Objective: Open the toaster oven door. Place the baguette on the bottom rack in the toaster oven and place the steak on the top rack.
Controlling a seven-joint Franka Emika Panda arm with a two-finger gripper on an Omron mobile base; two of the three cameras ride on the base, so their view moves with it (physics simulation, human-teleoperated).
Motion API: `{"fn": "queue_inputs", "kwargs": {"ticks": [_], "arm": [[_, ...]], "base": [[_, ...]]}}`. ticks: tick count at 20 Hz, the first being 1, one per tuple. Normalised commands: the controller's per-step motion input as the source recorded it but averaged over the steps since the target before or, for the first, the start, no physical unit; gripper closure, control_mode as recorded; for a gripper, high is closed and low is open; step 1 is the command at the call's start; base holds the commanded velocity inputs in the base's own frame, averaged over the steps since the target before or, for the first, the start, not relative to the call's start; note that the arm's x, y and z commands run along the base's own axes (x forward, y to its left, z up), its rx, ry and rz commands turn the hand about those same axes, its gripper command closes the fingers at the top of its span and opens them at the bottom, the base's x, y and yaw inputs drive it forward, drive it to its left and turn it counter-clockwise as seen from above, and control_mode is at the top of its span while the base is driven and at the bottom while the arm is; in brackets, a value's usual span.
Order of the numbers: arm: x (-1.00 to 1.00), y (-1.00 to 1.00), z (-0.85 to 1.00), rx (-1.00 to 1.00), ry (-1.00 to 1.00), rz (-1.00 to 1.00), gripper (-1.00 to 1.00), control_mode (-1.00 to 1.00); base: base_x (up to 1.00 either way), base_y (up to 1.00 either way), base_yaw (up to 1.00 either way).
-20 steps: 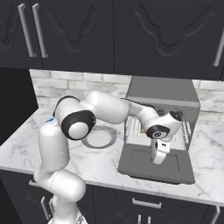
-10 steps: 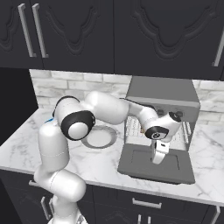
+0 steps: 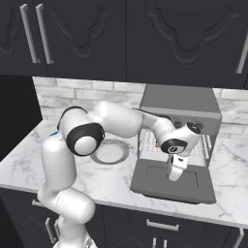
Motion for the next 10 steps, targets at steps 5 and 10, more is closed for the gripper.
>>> {"fn": "queue_inputs", "kwargs": {"ticks": [5, 10], "arm": [[-0.44, 0.10, 0.26, -0.11, -0.07, 0.08, -1.00, -1.00], [-0.45, 0.18, 0.41, -0.19, -0.09, 0.16, -1.00, -1.00]], "base": [[0.00, 0.00, 0.00], [0.00, 0.00, 0.00]]}}
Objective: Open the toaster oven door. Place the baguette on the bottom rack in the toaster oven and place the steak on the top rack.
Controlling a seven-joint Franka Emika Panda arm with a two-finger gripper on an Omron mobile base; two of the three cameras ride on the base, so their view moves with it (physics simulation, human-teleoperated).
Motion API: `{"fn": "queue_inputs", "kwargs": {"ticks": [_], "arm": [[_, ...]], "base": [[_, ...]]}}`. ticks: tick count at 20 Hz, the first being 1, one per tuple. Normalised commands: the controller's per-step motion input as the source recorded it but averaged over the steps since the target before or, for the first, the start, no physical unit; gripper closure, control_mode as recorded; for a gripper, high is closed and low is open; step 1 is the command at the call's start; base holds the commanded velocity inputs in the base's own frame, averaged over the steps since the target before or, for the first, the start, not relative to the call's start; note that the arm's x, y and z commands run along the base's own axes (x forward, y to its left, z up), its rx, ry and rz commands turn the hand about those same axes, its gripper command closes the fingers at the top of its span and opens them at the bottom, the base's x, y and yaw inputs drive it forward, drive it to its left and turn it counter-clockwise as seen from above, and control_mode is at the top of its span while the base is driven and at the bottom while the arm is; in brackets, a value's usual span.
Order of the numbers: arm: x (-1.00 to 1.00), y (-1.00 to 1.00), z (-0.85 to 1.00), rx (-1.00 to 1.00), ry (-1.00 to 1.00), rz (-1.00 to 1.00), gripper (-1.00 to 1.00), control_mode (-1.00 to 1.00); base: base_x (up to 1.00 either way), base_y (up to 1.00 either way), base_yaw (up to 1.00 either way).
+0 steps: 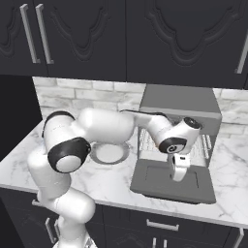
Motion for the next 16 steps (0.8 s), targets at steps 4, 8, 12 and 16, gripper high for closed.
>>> {"fn": "queue_inputs", "kwargs": {"ticks": [4, 8, 12, 16], "arm": [[-0.40, 0.45, 0.30, -0.25, -0.01, 0.33, -1.00, -1.00], [-0.46, 0.49, 0.27, -0.21, 0.00, 0.40, -1.00, -1.00], [-0.38, 0.53, 0.30, -0.21, 0.00, 0.38, -1.00, -1.00], [-0.34, 0.43, 0.38, -0.17, 0.00, 0.31, -1.00, -1.00]], "base": [[0.00, 0.00, 0.00], [0.00, 0.00, 0.00], [0.00, 0.00, 0.00], [0.00, 0.00, 0.00]]}}
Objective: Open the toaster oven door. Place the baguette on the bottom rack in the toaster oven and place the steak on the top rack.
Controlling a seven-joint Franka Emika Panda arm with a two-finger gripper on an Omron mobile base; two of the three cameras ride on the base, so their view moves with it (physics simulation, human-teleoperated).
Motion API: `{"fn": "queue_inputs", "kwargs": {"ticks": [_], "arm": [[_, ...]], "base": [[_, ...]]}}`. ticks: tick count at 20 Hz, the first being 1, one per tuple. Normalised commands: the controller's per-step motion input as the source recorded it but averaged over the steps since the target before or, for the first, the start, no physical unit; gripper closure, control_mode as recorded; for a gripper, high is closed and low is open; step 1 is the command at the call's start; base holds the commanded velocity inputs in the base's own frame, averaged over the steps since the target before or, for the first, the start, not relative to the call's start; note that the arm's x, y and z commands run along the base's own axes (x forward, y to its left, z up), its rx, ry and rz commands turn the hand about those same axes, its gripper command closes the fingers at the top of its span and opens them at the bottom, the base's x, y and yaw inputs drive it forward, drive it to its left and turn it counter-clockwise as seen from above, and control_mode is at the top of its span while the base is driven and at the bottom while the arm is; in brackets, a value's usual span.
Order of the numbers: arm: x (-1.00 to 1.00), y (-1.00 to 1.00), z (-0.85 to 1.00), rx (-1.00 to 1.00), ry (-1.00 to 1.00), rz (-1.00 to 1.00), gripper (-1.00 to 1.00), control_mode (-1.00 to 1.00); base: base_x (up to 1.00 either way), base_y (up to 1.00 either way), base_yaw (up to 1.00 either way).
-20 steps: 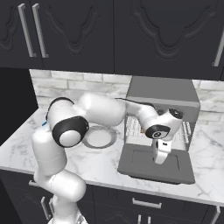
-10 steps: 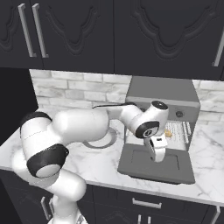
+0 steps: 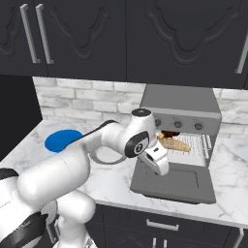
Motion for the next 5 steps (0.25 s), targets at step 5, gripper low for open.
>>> {"fn": "queue_inputs", "kwargs": {"ticks": [5], "arm": [[-0.48, 0.29, 0.39, -0.09, -0.02, 0.26, -1.00, -1.00]], "base": [[0.00, 0.00, 0.00]]}}
